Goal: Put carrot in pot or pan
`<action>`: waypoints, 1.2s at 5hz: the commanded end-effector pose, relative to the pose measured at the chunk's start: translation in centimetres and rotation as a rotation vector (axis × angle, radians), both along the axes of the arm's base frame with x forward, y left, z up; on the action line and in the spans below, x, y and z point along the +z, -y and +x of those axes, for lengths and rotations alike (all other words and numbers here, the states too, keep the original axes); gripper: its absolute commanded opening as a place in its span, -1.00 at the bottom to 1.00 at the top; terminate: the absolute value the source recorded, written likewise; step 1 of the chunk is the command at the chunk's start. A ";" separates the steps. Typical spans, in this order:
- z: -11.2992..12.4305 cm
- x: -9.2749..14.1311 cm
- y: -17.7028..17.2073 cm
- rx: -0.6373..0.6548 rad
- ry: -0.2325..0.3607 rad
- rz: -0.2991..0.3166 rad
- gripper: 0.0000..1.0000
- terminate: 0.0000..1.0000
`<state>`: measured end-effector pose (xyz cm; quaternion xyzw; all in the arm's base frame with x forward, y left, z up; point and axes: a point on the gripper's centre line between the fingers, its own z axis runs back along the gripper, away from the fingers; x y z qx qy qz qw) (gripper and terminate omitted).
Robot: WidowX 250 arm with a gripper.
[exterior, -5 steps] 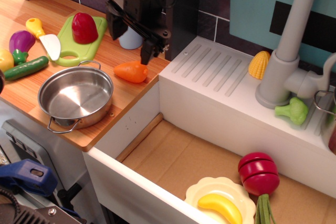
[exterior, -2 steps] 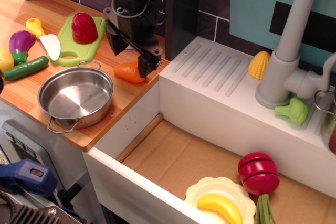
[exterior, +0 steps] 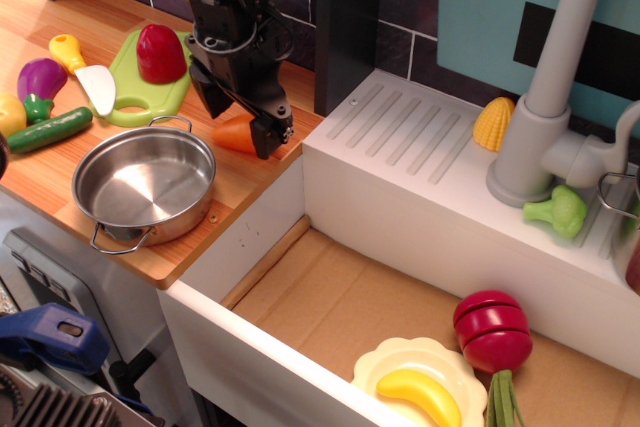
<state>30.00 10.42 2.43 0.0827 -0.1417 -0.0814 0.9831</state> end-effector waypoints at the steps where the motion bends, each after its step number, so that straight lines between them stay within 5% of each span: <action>1: 0.7 -0.5 -0.8 -0.008 0.052 -0.019 1.00 -1.00; 2: 0.8 -1.3 -0.9 -0.003 0.062 -0.040 1.00 -1.00; 3: 1.0 -1.8 -0.8 0.022 0.055 -0.056 -1.00 -1.00; 6: 2.9 2.6 -0.6 -0.023 -0.022 0.041 -1.00 -1.00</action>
